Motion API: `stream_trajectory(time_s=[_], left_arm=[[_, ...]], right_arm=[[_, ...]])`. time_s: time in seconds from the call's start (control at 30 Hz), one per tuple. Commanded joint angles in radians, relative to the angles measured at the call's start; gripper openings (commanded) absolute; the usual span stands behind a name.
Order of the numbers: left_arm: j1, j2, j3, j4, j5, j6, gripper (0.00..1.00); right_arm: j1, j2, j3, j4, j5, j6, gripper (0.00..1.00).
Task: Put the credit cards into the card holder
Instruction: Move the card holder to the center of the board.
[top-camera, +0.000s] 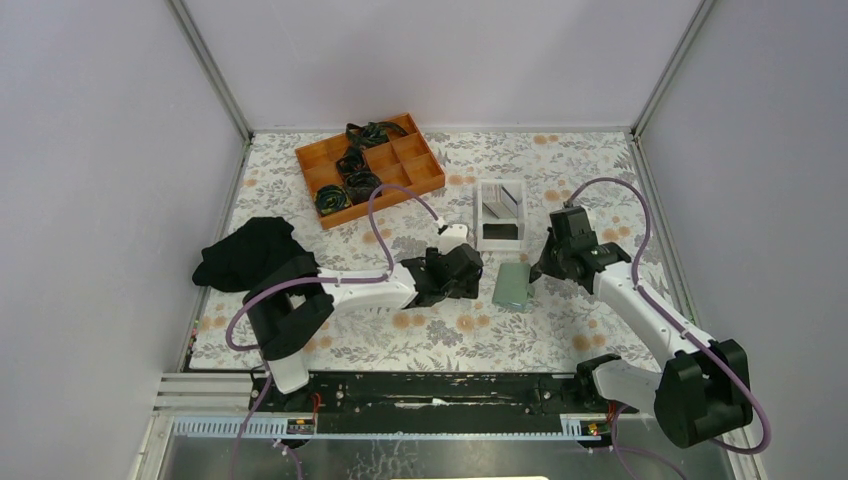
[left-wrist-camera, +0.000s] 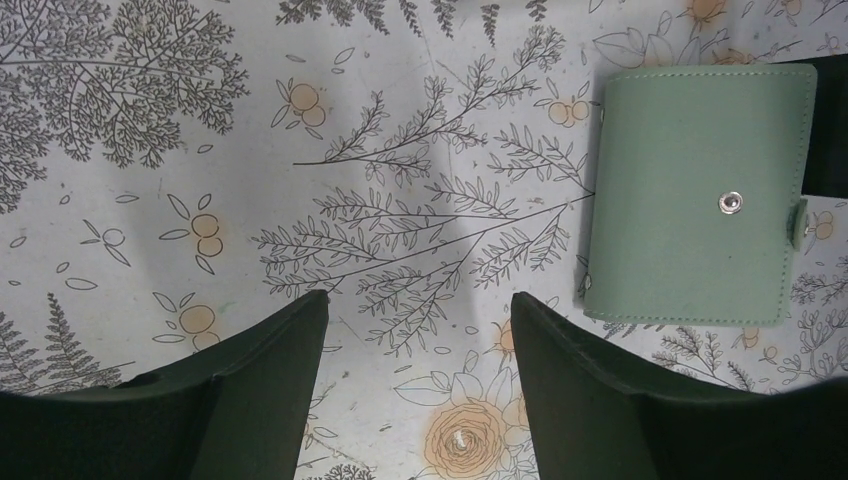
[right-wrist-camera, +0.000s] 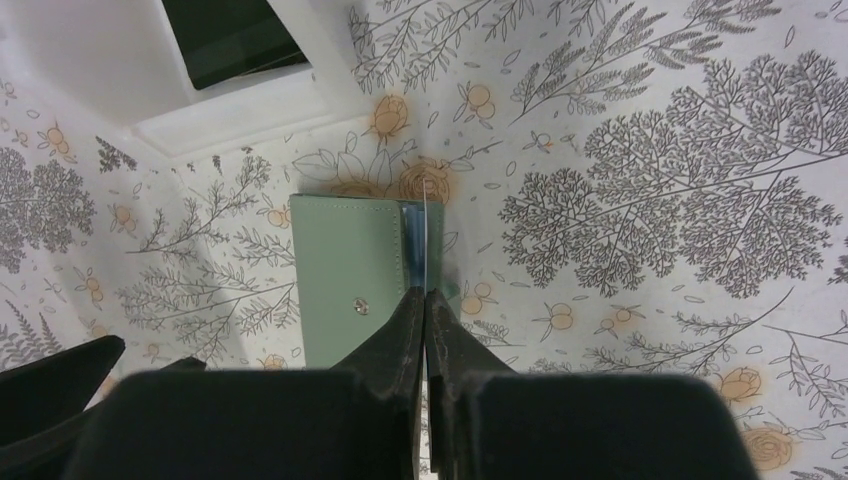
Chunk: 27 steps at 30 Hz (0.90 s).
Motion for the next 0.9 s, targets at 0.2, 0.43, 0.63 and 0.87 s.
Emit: stream_trajectory(time_s=[0.2,0.43,0.63,0.87], left_arm=[[-0.006,-0.063,-0.082,0.053,0.029,-0.052,0.74],[-0.006,-0.126,-0.153,0.043,0.018,-0.078,0.73],[-0.005,-0.190,-0.216,0.003,0.030,-0.127,0.73],[-0.009,-0.273,-0.273,-0.101,-0.015,-0.185,0.72]], right_arm=[[0.083,-0.038,-0.036,0.023,-0.045,0.079,0.00],[0.264,0.023,0.004,0.035,0.035,0.181,0.00],[0.357,0.077,0.036,0.063,0.070,0.246,0.00],[0.457,0.180,0.131,0.072,0.114,0.266,0.00]])
